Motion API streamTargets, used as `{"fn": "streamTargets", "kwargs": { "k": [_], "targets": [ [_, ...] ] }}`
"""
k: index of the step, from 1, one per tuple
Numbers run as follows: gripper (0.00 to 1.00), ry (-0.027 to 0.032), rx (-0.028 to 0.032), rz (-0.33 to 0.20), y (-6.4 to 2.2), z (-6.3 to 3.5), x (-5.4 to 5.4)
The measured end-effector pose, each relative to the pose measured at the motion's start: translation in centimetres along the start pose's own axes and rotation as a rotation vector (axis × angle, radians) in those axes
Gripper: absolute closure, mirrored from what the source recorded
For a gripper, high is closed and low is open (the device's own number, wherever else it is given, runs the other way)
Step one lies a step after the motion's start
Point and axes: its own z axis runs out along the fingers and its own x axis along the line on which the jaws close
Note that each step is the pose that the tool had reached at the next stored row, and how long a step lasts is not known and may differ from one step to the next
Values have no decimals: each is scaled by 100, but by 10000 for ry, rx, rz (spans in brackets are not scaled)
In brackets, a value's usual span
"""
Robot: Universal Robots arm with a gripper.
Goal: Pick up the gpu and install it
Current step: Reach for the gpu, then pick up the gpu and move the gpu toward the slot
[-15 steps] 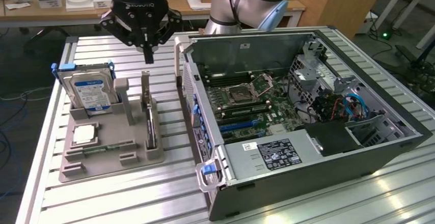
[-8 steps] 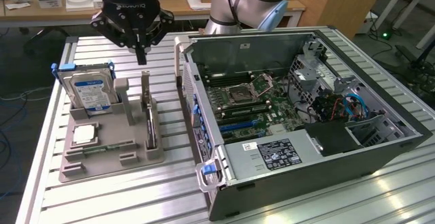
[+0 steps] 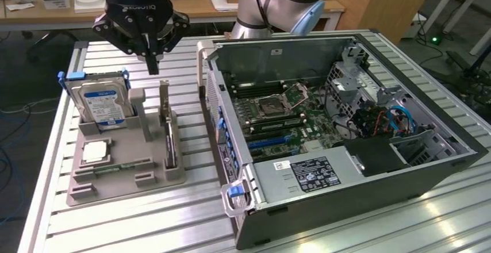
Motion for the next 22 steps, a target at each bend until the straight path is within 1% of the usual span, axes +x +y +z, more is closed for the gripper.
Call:
{"fn": "streamTargets", "kwargs": {
  "k": [16,17,18,19,21,22],
  "targets": [
    [90,1,1,1,1,0,1],
    [89,0,1,2,0,0,1],
    [83,0,0,1,1,0,1],
    [83,0,0,1,1,0,1],
    [71,0,0,1,0,0,1],
    [71,0,0,1,0,0,1]
  ]
}}
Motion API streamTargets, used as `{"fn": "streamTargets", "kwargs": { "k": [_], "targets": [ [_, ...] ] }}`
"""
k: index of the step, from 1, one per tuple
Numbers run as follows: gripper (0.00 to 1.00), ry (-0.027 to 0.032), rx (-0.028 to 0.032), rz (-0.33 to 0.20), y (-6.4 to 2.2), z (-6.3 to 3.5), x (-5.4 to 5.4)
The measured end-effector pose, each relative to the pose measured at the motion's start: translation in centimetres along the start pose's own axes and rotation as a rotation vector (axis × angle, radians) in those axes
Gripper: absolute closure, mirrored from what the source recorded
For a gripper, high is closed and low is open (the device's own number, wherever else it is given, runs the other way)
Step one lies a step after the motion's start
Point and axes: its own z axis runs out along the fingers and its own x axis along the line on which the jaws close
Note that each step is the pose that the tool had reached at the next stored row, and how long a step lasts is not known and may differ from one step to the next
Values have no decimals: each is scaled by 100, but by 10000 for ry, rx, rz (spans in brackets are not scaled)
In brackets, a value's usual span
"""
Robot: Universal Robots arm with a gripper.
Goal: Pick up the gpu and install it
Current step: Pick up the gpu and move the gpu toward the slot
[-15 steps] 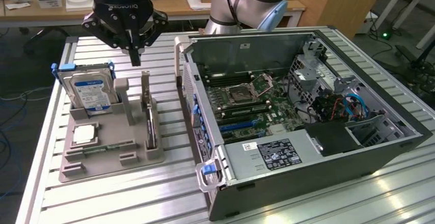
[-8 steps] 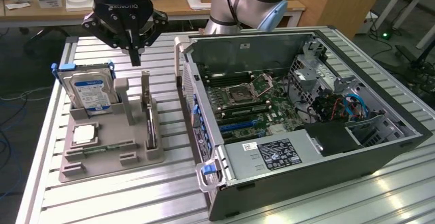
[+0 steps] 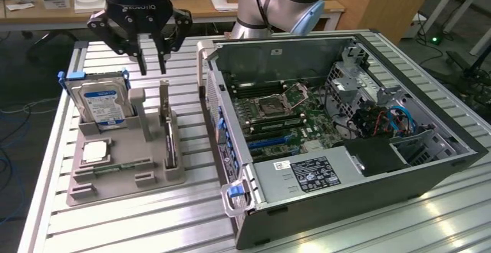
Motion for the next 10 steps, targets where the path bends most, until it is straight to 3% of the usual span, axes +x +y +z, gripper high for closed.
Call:
{"fn": "streamTargets", "kwargs": {
  "k": [3,5,6,10],
  "targets": [
    [53,-6,0,-1,0,0,0],
    [53,-14,-3,-64,0,1,0],
    [47,-8,-4,-188,0,2,0],
    [47,22,-13,-539,-18,36,0]
  ]
}}
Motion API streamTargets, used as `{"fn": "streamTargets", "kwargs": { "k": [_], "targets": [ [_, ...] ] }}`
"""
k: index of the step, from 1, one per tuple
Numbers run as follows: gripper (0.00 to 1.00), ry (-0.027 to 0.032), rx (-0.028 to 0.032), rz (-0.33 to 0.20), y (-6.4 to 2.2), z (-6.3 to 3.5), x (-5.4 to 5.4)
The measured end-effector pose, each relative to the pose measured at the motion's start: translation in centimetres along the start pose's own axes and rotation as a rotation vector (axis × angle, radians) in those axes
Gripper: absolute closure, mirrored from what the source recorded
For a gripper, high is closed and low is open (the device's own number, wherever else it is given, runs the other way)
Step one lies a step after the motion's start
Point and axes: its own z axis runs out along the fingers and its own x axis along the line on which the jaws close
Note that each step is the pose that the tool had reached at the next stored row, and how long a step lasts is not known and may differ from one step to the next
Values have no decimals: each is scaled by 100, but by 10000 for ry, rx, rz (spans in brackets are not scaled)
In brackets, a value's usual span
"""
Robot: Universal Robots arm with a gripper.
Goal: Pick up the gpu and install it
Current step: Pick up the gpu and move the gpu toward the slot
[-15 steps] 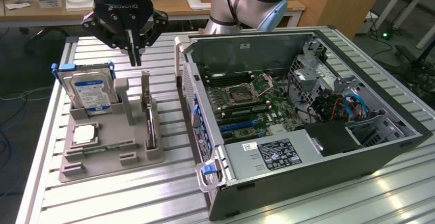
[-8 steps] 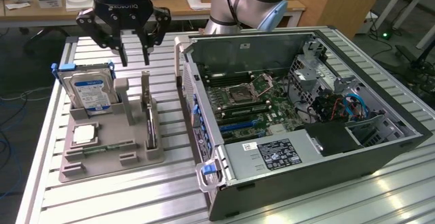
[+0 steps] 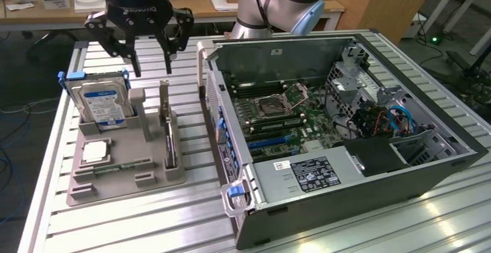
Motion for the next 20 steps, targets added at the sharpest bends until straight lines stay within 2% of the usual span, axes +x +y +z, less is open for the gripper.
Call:
{"fn": "streamTargets", "kwargs": {
  "k": [5,12,13,14,15,16,20],
  "targets": [
    [47,-1,-3,-10,-114,88,-1],
    [47,2,-2,-11,-160,212,-8],
    [46,2,-1,-10,-167,230,-8],
    [40,1,-1,-10,-171,248,-9],
    [40,1,-1,-8,-172,267,-9],
    [34,2,-1,-9,-173,285,-13],
    [34,1,-2,-2,-176,358,-36]
  ]
}}
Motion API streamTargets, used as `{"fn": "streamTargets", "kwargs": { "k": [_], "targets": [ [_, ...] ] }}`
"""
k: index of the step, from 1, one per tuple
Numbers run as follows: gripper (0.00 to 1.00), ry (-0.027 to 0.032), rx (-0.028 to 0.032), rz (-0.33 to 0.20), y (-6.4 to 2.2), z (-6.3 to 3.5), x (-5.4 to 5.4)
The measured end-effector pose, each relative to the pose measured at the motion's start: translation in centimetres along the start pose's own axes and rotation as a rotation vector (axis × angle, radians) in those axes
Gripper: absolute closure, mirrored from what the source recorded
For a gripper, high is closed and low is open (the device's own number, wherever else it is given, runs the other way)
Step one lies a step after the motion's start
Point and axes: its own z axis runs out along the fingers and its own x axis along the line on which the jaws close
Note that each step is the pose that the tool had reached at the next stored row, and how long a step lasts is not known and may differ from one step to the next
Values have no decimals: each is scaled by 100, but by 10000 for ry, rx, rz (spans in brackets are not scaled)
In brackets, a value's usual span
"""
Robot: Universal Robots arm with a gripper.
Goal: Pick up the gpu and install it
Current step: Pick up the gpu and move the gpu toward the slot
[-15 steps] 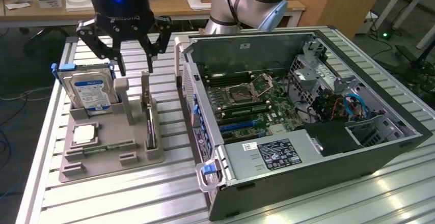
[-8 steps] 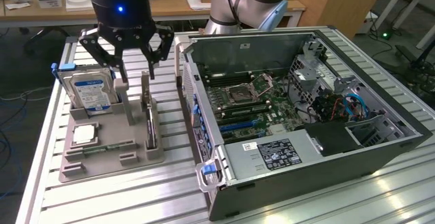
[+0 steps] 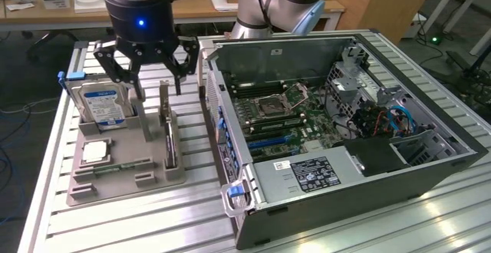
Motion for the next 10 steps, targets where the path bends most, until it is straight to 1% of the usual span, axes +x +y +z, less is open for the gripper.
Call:
{"fn": "streamTargets", "kwargs": {
  "k": [10],
  "targets": [
    [34,-16,9,345,-8,182,-13]
  ]
}}
